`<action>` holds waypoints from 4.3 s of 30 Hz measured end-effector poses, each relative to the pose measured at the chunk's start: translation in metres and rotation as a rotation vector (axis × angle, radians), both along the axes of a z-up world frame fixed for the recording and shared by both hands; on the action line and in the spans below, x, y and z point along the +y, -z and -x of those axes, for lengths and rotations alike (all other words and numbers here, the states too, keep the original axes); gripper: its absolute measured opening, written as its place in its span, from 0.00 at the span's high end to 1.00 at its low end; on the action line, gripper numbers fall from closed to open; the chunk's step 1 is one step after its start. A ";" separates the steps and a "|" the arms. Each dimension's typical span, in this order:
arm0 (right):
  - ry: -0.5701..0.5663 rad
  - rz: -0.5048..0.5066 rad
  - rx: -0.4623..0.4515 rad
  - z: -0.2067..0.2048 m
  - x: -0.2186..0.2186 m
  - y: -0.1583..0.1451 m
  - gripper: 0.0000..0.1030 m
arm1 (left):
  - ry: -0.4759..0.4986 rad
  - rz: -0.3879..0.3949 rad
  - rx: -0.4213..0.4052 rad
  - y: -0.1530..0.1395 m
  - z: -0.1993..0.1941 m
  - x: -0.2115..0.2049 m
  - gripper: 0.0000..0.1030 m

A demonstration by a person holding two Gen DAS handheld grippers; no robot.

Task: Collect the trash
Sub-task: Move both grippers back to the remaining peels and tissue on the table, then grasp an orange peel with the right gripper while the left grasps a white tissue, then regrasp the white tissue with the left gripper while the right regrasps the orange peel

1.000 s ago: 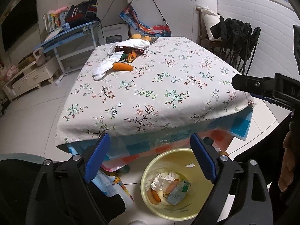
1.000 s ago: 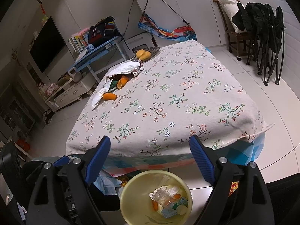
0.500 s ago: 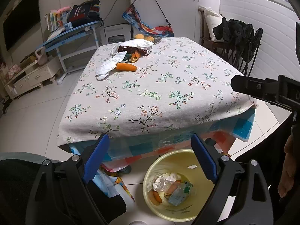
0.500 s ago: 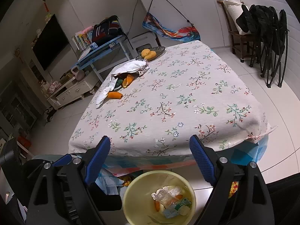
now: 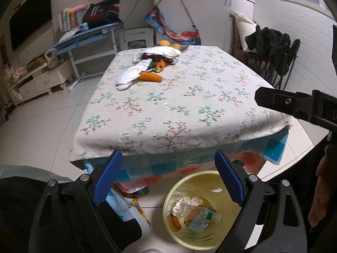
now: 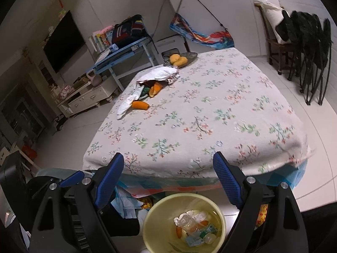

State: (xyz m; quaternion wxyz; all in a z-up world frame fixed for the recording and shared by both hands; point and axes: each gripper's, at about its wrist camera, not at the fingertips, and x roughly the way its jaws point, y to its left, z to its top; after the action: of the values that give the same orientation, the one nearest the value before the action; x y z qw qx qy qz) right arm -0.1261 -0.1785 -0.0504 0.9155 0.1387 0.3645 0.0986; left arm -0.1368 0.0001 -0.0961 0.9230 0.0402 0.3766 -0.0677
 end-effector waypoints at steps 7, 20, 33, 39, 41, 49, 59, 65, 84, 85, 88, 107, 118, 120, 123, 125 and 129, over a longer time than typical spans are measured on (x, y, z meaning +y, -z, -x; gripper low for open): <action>-0.084 0.047 0.010 -0.026 0.019 -0.001 0.19 | -0.112 0.073 -0.005 -0.015 -0.013 0.036 0.16; -0.280 0.181 0.052 -0.108 0.073 0.011 0.23 | -0.268 0.122 -0.032 -0.052 -0.088 0.097 0.16; -0.367 0.282 0.111 -0.198 0.106 0.045 0.37 | -0.303 0.171 0.040 -0.045 -0.149 0.119 0.15; -0.405 0.291 0.122 -0.212 0.118 0.056 0.42 | -0.270 0.134 0.055 -0.041 -0.172 0.111 0.15; -0.415 0.289 0.123 -0.213 0.119 0.058 0.43 | -0.257 0.119 0.065 -0.039 -0.183 0.107 0.15; -0.449 0.278 0.138 -0.211 0.106 0.055 0.80 | -0.223 0.080 0.140 -0.017 -0.226 0.093 0.16; -0.375 0.236 0.243 -0.187 0.054 0.049 0.83 | -0.106 -0.018 0.162 0.003 -0.261 0.052 0.16; -0.323 0.181 0.274 -0.179 0.035 0.048 0.80 | -0.095 -0.043 0.184 0.014 -0.277 0.045 0.23; -0.275 0.222 0.212 -0.179 0.042 0.048 0.83 | -0.117 0.179 0.165 -0.013 -0.213 0.072 0.87; -0.270 0.214 0.212 -0.177 0.040 0.047 0.83 | -0.114 0.179 0.159 -0.014 -0.207 0.069 0.87; -0.243 0.190 0.204 -0.170 0.032 0.042 0.84 | -0.096 0.162 0.147 -0.015 -0.197 0.060 0.87; -0.152 0.187 0.205 -0.130 0.011 0.042 0.84 | -0.018 0.077 0.106 -0.014 -0.148 0.031 0.87; -0.163 0.193 0.213 -0.130 0.013 0.046 0.74 | -0.039 0.055 0.136 -0.005 -0.157 0.030 0.81; -0.163 0.196 0.209 -0.130 0.014 0.046 0.66 | -0.045 0.045 0.157 -0.001 -0.161 0.028 0.72; -0.168 0.193 0.209 -0.129 0.014 0.046 0.64 | -0.055 0.030 0.163 0.004 -0.163 0.026 0.56; -0.170 0.197 0.208 -0.128 0.014 0.046 0.63 | -0.065 0.022 0.167 0.005 -0.165 0.026 0.45; -0.172 0.220 0.207 -0.127 0.016 0.046 0.63 | -0.084 0.019 0.178 0.009 -0.168 0.027 0.37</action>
State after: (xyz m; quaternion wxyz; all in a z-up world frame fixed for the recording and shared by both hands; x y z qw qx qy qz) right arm 0.0009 -0.1623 -0.0965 0.8710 0.0155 0.4758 0.1215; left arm 0.0308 0.0267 -0.1047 0.8882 0.0096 0.4579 -0.0358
